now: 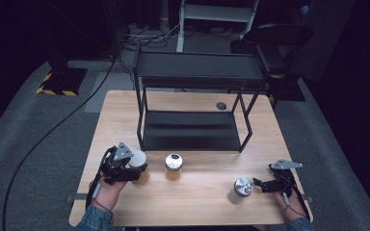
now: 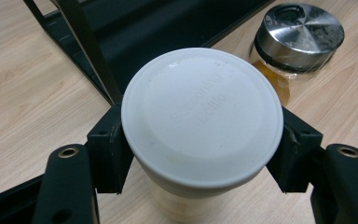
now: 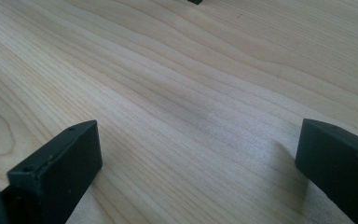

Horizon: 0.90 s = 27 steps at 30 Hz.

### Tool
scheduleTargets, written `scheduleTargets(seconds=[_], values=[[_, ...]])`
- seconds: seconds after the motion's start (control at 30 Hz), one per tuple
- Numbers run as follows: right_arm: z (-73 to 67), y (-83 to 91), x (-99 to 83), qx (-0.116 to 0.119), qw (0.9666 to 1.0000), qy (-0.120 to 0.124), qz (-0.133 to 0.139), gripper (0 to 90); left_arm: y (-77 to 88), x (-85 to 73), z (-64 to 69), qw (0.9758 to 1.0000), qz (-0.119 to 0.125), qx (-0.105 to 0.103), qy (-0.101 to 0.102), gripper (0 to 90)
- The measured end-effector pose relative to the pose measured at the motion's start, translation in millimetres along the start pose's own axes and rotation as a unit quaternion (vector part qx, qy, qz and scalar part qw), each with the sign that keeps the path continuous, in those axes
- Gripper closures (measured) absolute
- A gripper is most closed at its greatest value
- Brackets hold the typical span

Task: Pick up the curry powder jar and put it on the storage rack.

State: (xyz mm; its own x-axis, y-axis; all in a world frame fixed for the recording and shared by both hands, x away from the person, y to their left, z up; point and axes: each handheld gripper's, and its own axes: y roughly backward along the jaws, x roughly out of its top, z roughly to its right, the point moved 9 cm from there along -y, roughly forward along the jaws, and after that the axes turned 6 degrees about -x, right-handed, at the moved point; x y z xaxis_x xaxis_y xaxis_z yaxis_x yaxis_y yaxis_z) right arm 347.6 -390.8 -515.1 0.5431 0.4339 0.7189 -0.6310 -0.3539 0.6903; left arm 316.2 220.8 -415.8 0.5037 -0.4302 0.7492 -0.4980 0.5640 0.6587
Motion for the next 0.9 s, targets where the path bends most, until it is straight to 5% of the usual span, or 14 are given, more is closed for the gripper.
scheduleTargets(seconds=[0.9], values=[[0.1,-0.1,0.1,0.0,1.0,0.0,0.0,0.1,3.7,50.0,-0.1,0.9998,-0.005,-0.006,-0.016,33.7]])
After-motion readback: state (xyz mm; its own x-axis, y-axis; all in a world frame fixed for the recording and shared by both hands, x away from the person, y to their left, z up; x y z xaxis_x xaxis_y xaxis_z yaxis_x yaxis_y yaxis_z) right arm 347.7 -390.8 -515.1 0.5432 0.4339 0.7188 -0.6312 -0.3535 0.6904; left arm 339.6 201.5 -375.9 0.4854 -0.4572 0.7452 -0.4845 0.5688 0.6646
